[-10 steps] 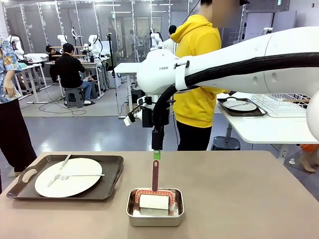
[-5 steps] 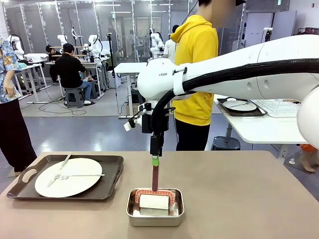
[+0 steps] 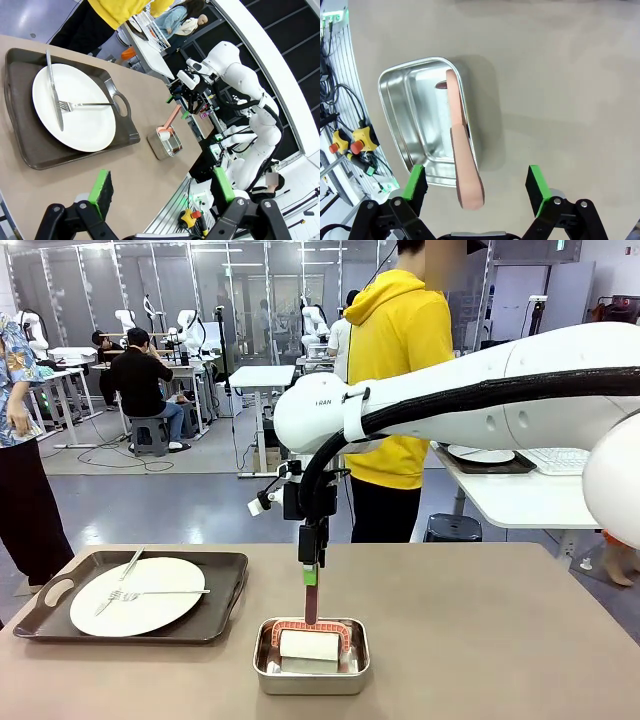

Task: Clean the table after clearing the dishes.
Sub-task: When the left (or right) Handle tray is removed, use the left hand (or right hand) to clean the left (or right) side of the table with the Lint Roller.

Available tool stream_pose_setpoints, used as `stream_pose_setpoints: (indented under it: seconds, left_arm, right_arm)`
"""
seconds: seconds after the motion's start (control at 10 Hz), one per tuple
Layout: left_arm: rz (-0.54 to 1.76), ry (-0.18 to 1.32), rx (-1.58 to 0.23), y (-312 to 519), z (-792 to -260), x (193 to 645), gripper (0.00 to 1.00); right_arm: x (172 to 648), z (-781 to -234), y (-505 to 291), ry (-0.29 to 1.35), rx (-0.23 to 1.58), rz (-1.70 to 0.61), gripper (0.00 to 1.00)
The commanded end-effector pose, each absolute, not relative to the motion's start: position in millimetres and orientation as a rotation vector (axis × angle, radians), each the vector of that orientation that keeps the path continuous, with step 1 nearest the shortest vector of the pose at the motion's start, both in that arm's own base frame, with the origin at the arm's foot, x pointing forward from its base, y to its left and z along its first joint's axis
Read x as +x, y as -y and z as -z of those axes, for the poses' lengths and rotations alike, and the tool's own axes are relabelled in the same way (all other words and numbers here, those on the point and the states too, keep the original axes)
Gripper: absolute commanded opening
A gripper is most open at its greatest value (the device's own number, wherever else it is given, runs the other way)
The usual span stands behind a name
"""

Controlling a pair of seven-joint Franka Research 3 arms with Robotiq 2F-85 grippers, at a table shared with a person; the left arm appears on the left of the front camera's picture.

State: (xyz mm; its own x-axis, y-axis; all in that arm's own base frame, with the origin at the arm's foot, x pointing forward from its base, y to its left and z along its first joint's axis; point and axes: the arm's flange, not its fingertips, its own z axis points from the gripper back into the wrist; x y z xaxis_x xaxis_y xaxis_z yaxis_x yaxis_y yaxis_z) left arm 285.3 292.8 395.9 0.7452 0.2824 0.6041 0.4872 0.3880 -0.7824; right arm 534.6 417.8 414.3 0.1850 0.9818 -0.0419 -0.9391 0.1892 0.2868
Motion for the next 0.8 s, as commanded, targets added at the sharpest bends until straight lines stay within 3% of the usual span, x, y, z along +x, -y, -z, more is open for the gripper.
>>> stream_pose_setpoints:
  seconds: [0.0, 0.5, 0.7]
  left_arm:
    - [0.154, 0.776, -1.200, -294.2, -396.8, 282.2, 1.00]
    - [0.154, 0.776, -1.200, -294.2, -396.8, 282.2, 1.00]
    - [0.154, 0.776, -1.200, -294.2, -396.8, 282.2, 1.00]
  right_arm:
    - [523.1, -405.7, -419.4, -0.252, 0.225, -1.330, 1.00]
    - [520.5, -401.2, -418.4, -0.279, 0.267, -1.318, 1.00]
    - [519.8, -400.3, -416.0, -0.302, 0.276, -1.305, 0.96]
